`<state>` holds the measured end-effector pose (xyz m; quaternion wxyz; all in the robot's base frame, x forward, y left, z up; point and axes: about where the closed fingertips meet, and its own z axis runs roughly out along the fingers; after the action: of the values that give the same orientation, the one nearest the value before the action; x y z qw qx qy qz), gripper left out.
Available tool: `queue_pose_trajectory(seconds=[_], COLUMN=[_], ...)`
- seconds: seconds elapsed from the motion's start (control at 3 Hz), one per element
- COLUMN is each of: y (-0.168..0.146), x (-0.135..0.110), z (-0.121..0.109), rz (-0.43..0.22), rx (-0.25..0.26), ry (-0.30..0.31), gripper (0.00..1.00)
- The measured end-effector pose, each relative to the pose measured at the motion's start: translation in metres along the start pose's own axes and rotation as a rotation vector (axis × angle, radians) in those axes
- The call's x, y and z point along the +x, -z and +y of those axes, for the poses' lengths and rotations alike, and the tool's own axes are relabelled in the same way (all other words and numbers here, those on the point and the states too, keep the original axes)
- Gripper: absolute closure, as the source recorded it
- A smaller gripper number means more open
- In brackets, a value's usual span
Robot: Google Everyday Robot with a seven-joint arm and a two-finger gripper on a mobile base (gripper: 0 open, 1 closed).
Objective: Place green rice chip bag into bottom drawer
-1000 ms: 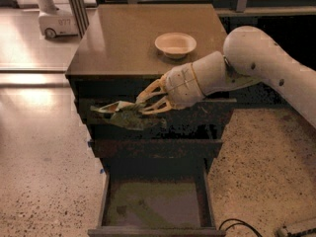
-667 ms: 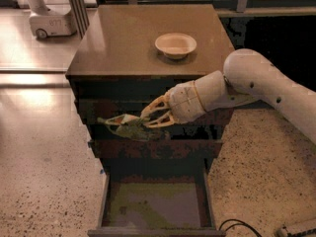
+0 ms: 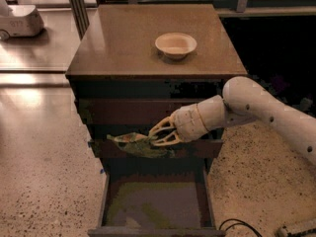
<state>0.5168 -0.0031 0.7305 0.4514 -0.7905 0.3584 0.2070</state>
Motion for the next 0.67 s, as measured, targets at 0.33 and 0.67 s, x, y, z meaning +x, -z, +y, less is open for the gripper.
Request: queue_pose_trajectory(seconds=[0.33, 0.67], y=[-0.003, -0.015], x=[0.003, 0.033], z=[0.003, 0.021], rz=[0.0, -0.021], rx=[0.006, 0.042], ry=[0.009, 0.023], gripper=[1.0, 1.0])
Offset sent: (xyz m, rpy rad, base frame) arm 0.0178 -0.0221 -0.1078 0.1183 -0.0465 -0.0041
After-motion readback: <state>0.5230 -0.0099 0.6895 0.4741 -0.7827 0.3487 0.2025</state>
